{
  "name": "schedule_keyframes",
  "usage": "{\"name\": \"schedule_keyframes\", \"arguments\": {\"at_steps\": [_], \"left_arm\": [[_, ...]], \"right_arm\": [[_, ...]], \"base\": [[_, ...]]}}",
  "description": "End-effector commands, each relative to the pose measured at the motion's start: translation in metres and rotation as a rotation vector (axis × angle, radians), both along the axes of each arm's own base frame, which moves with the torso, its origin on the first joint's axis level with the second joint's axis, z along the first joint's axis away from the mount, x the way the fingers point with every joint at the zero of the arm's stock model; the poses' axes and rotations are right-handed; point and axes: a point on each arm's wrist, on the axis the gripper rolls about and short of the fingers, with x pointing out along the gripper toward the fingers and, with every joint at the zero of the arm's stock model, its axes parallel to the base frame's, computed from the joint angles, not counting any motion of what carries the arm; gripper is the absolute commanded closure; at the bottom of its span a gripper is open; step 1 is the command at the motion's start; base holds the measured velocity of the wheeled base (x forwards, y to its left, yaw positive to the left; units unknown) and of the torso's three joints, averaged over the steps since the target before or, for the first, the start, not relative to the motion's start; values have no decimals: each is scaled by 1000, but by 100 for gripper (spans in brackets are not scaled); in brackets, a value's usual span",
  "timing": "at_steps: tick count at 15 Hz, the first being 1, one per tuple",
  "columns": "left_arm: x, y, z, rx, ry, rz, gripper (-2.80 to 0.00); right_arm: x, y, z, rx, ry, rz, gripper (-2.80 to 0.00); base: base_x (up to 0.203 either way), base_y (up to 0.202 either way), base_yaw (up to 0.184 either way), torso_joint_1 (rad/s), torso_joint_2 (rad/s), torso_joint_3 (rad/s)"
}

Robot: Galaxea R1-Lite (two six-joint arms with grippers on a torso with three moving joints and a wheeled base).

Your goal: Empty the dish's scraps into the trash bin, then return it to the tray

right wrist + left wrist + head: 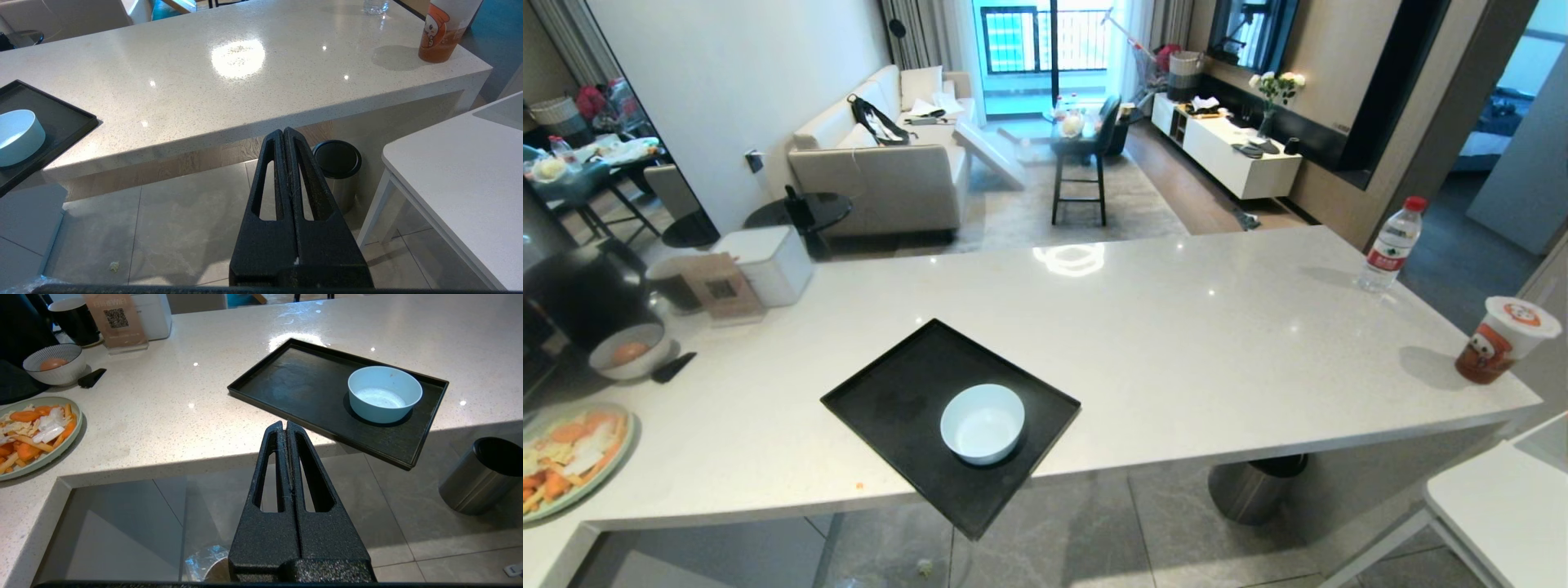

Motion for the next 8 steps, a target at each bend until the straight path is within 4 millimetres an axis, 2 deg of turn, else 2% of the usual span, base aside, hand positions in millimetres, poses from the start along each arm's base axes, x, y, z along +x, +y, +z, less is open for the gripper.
{"name": "schedule_keyframes", "arguments": {"at_steps": [1,8], "left_arm": [[0,0,0,0,-1,0,0],[0,0,0,0,-1,0,0]], "right_arm": [[0,0,0,2,0,0,0],[0,0,0,2,-1,0,0]], "base": [[0,0,0,0,0,0],[0,0,0,0,0,0]]}}
